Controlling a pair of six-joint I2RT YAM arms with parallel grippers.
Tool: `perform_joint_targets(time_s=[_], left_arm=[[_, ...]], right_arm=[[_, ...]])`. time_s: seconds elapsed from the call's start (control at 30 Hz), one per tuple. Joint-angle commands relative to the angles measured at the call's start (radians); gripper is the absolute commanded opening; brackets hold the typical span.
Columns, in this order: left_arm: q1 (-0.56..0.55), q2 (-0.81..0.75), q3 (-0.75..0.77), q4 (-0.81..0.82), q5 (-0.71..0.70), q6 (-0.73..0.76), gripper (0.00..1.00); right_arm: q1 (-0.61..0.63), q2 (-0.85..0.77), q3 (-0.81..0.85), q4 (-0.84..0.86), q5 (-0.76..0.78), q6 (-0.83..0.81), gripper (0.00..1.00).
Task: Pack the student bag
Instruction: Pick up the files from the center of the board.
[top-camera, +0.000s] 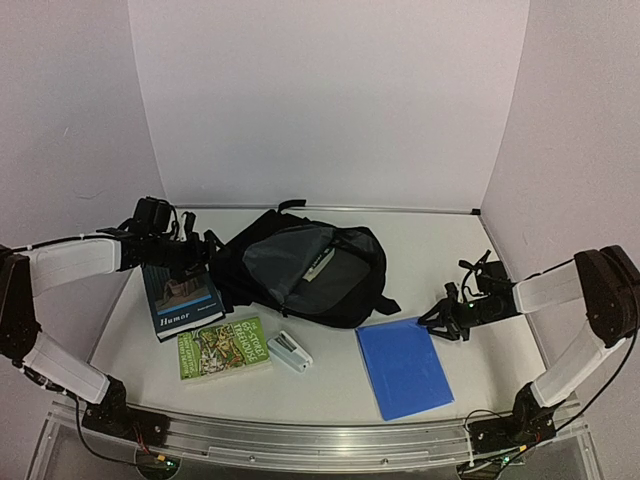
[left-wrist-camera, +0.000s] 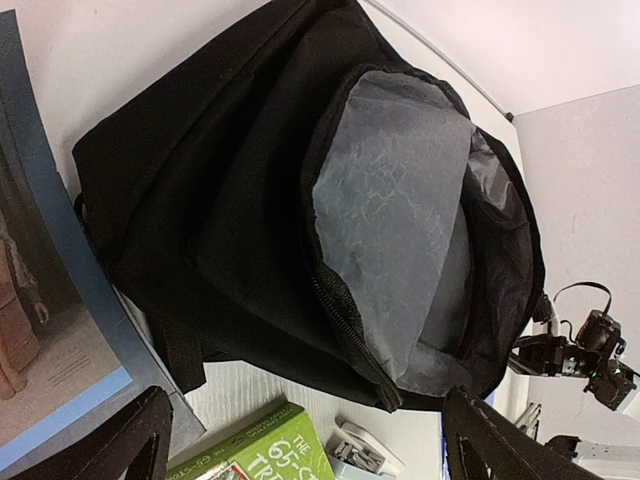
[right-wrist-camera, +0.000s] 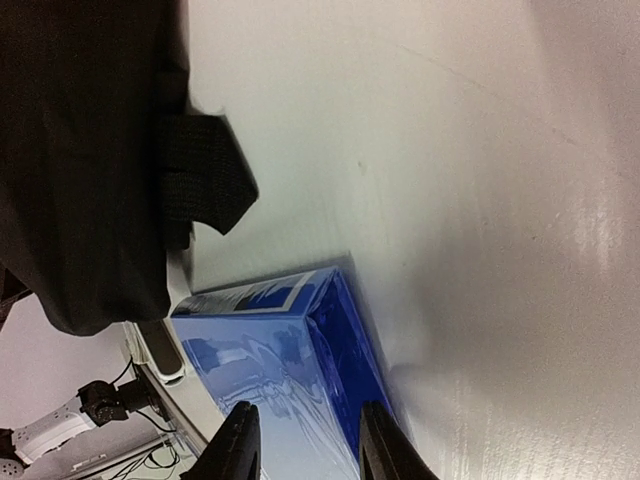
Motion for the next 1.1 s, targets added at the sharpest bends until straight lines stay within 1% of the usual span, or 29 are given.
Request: perform_joint_targets(time_s=[0.0, 0.1, 0.27, 0.47, 0.7, 0.73, 0.8, 0.97, 1.0, 1.07], left_arm=[[0.0, 0.016, 0.044, 0.021, 0.025, 0.013, 0.94], [0.0, 0.018, 0.045, 0.03, 0.049, 0.015, 0.94], [-0.009, 0.011, 0.024, 0.07, 0.137, 0.024, 0.93], [-0.034, -0.004, -0.018, 0.064, 0.156, 0.024, 0.92], [-0.049, -0.014, -0.033, 0.049, 0.143, 0.018, 0.92], [-0.049, -0.014, -0.032, 0.049, 0.147, 0.017, 0.92], [-0.049, -0.013, -0.028, 0.049, 0.151, 0.014, 0.92], [-0.05, -0.027, -0.024, 0.049, 0.154, 0.021, 0.92], [-0.05, -0.032, -0.023, 0.048, 0.154, 0.024, 0.92], [-0.05, -0.047, -0.021, 0.049, 0.155, 0.03, 0.92]], right_arm=[[0.003, -0.02, -0.013, 0.01, -0.09, -0.026, 0.34], [0.011, -0.002, -0.013, 0.014, -0.114, -0.041, 0.35], [0.052, 0.02, -0.004, 0.017, -0.137, -0.06, 0.34], [0.124, 0.075, 0.022, 0.021, -0.141, -0.088, 0.32], [0.193, 0.136, 0.039, 0.091, -0.14, -0.054, 0.26], [0.199, 0.14, 0.038, 0.112, -0.144, -0.04, 0.25], [0.211, 0.142, 0.034, 0.15, -0.144, -0.011, 0.2], [0.215, 0.125, 0.032, 0.18, -0.117, 0.031, 0.03], [0.216, 0.112, 0.033, 0.179, -0.111, 0.038, 0.01], [0.217, 0.079, 0.031, 0.179, -0.101, 0.055, 0.0]])
